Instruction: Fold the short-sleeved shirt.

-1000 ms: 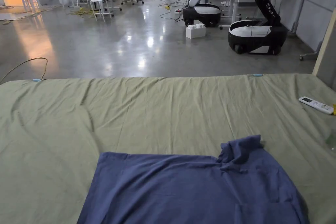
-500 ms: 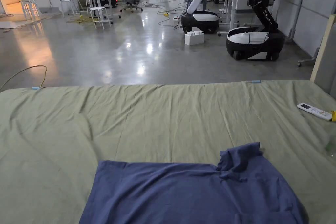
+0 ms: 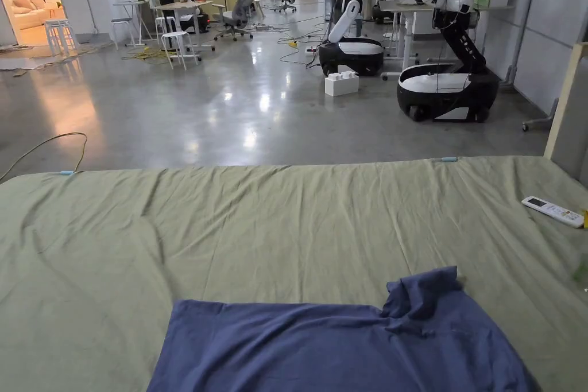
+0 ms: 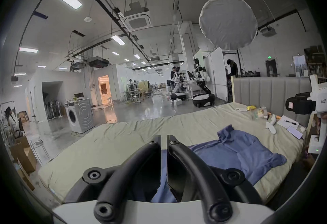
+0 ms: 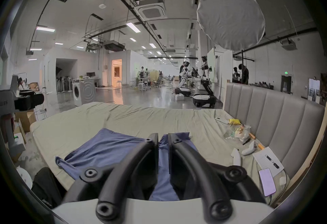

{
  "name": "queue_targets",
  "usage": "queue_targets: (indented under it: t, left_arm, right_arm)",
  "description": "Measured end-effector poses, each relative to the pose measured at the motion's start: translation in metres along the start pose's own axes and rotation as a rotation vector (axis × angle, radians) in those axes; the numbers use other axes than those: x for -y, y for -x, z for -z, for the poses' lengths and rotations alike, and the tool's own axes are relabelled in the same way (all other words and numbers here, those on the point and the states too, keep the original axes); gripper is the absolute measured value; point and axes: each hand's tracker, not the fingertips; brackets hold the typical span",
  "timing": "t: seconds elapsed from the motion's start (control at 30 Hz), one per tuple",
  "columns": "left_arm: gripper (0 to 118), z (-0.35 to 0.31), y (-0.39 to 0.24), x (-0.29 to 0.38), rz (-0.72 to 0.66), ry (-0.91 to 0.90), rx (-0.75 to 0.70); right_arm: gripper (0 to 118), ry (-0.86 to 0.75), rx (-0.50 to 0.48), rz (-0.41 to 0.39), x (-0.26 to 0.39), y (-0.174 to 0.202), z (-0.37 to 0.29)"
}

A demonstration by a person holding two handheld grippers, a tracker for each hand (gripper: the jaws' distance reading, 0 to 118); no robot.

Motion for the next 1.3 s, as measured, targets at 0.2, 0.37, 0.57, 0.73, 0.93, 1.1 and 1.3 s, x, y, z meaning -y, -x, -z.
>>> queue_targets:
  t: [0.2,0.37,0.57,0.73,0.93,1.1,1.3]
  left_arm:
    - [0,0.000,-0.001,0.002,-0.054,0.016,0.065]
    - [0,0.001,0.004,0.002,-0.045,0.024,0.058]
    - [0,0.010,0.017,0.012,-0.066,0.143,0.013]
    - [1,0.017,0.046,0.041,-0.138,0.263,-0.015]
    - [76,0.052,0.081,0.120,-0.242,0.551,0.011]
    - [76,0.087,0.086,0.176,-0.302,0.715,0.084]
    - [43,0.129,0.087,0.206,-0.423,0.858,0.095]
  right_arm:
    - [0,0.034,0.000,-0.015,0.006,0.008,0.004]
    - [0,0.050,-0.001,0.043,0.007,0.003,0.006]
    - [0,0.067,-0.017,0.079,0.010,0.001,0.008]
    - [0,0.107,-0.022,0.108,0.023,-0.003,0.005]
    - [0,0.183,-0.032,0.156,0.040,-0.007,0.006]
    - [0,0.223,-0.012,0.171,0.046,-0.011,0.009]
    - [0,0.233,0.021,0.183,0.046,-0.015,0.007]
